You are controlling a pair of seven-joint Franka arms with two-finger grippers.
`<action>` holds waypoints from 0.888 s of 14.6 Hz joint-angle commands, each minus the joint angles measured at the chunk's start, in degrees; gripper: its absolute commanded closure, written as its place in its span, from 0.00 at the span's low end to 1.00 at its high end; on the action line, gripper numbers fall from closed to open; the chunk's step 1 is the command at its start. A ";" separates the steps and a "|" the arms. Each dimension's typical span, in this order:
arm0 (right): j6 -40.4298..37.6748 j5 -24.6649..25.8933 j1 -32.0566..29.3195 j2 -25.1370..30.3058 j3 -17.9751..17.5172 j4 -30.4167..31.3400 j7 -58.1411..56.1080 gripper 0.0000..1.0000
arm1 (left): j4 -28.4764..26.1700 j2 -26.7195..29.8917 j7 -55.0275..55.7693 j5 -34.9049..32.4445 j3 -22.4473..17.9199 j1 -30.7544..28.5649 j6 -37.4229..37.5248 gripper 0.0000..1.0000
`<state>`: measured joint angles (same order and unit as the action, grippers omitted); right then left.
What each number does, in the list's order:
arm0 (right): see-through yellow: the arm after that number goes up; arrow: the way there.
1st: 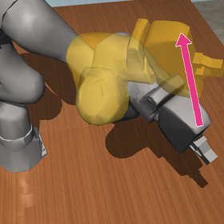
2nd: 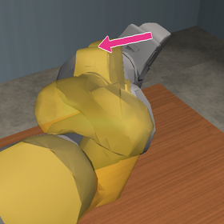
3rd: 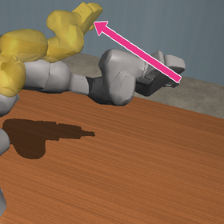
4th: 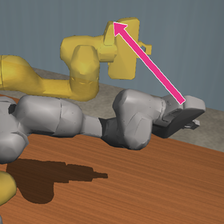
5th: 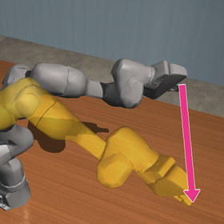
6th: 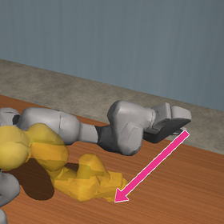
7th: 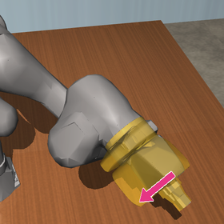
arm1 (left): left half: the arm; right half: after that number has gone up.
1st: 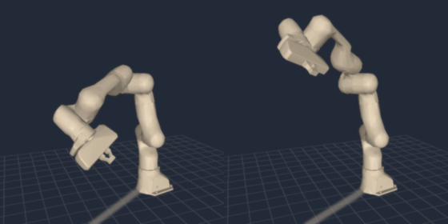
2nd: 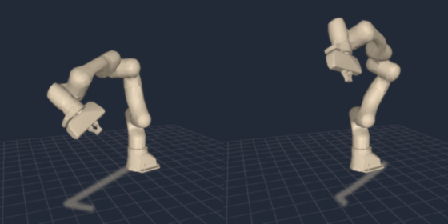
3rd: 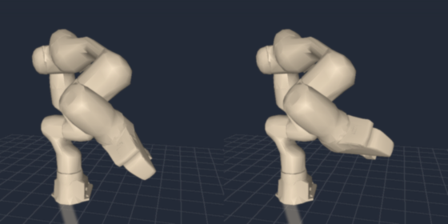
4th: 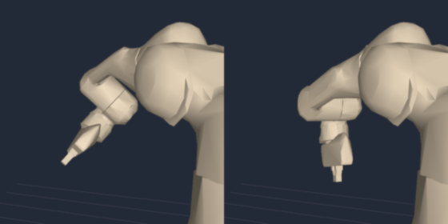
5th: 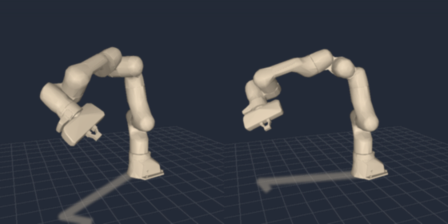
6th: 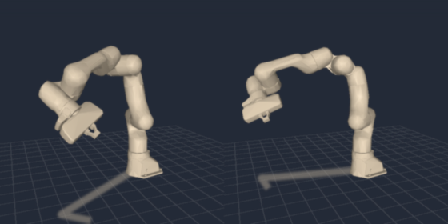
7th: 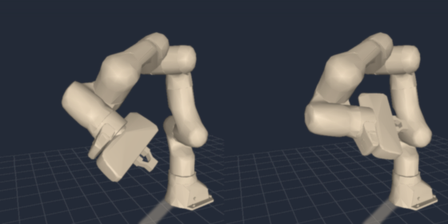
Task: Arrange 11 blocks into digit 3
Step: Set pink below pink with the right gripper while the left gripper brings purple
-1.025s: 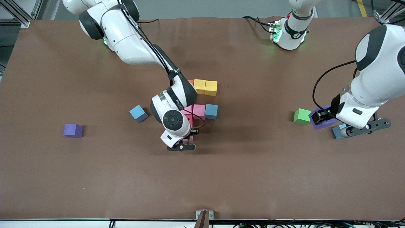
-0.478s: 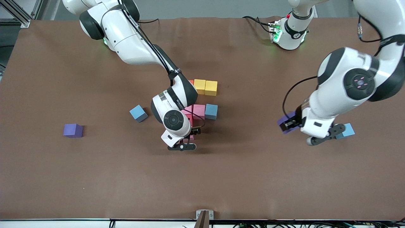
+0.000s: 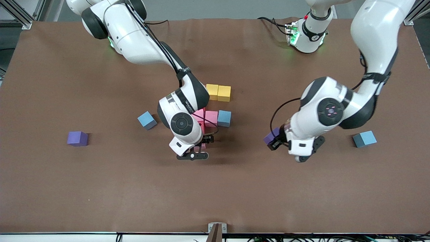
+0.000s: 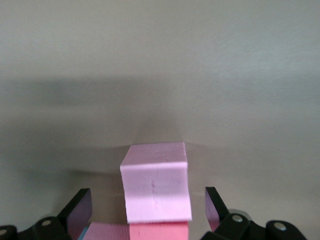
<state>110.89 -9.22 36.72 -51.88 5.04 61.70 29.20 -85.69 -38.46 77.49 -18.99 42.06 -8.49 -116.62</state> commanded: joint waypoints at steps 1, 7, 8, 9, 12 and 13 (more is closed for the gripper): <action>-3.21 -0.53 -1.82 5.02 0.41 1.50 0.60 0.00 | 1.23 -3.62 9.40 -4.29 -2.76 5.40 -2.46 1.00; -14.27 -0.01 -9.63 18.63 3.74 2.46 0.42 0.00 | 9.21 -10.92 30.40 -3.95 -14.79 22.52 -7.39 0.99; -16.73 -0.01 -11.04 20.83 4.88 2.46 0.16 0.00 | 10.62 -12.06 34.18 -3.95 -16.73 24.99 -8.00 0.99; -18.67 0.08 -12.71 23.03 5.50 2.55 -0.02 0.00 | 11.16 -12.94 38.05 -3.78 -17.97 26.67 -9.49 0.99; -20.53 1.84 -19.99 29.27 5.51 5.09 -4.64 0.00 | 11.43 -14.97 49.48 -3.78 -18.60 28.44 -14.94 0.99; -20.54 1.93 -22.28 31.73 5.42 6.32 -10.42 0.00 | 11.51 -15.32 51.34 -3.78 -18.68 29.22 -15.56 0.99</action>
<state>89.66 -7.96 18.31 -25.94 11.57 62.12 25.16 -76.41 -52.11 124.35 -22.26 23.74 19.84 -131.03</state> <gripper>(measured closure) 0.000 0.405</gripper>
